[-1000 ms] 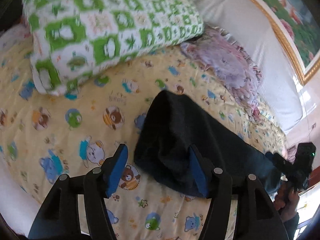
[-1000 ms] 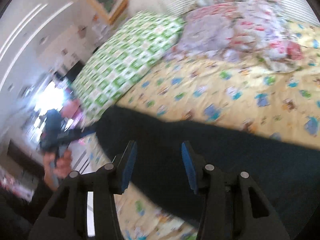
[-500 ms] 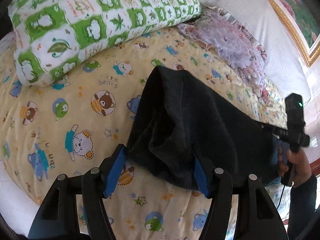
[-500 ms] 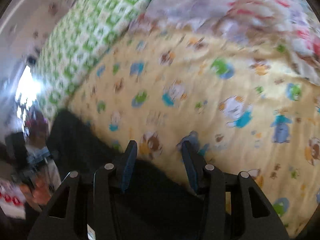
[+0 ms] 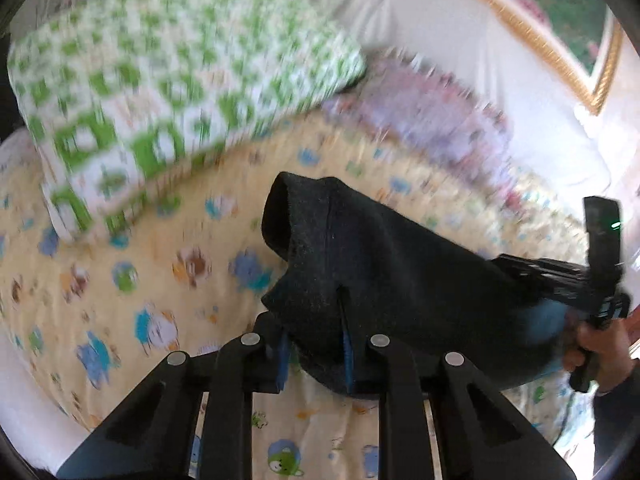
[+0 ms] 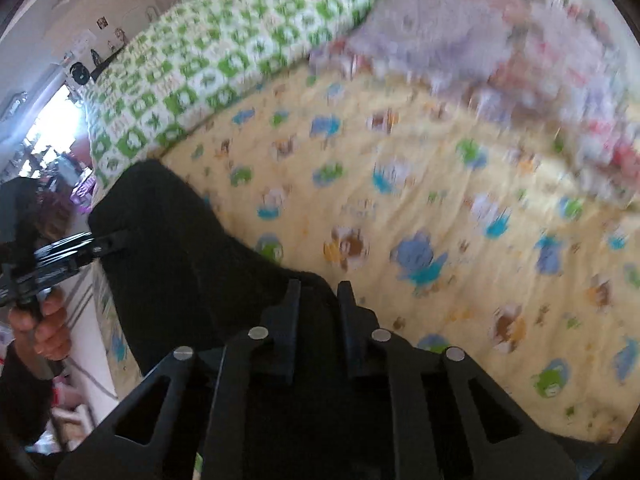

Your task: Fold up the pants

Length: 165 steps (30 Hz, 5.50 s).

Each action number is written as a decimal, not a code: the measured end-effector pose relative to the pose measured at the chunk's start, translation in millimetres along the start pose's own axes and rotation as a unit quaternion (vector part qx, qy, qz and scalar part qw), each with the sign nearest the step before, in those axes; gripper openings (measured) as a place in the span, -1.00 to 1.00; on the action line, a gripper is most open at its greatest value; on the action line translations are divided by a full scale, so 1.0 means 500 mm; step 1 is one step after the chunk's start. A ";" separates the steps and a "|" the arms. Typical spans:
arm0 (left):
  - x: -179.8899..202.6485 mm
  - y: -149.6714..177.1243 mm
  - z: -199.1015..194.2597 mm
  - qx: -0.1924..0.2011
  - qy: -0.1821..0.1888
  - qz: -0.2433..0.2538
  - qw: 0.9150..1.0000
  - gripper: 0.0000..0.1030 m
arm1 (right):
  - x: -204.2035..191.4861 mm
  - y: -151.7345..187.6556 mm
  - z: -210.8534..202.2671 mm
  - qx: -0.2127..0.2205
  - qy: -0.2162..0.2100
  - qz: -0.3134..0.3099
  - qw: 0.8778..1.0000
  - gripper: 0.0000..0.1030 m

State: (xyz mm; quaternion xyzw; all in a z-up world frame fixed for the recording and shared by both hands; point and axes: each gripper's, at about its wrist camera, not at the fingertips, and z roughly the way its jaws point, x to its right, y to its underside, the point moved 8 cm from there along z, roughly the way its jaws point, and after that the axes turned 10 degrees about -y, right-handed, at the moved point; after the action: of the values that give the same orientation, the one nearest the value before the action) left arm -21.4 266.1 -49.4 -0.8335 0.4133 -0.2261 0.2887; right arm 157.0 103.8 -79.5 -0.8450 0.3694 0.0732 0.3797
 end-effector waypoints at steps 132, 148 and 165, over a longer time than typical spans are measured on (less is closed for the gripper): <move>0.737 0.101 0.076 -0.159 0.362 0.246 0.885 -0.80 | 0.123 0.209 -0.364 0.348 -0.143 0.304 0.875 -0.62; 0.543 0.113 0.126 -0.175 0.275 0.170 0.930 -0.79 | 0.100 0.219 -0.242 0.272 -0.152 0.310 0.898 -0.40; 0.359 0.093 0.064 -0.154 0.222 0.049 0.962 -0.66 | 0.035 0.169 -0.251 0.254 -0.177 0.266 0.913 -0.01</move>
State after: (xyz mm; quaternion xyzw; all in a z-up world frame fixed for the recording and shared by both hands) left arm 72.2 105.7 -79.1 -0.7755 0.5370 -0.3247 0.0690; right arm 92.4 -30.4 -48.4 -0.5636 0.5134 0.2231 0.6074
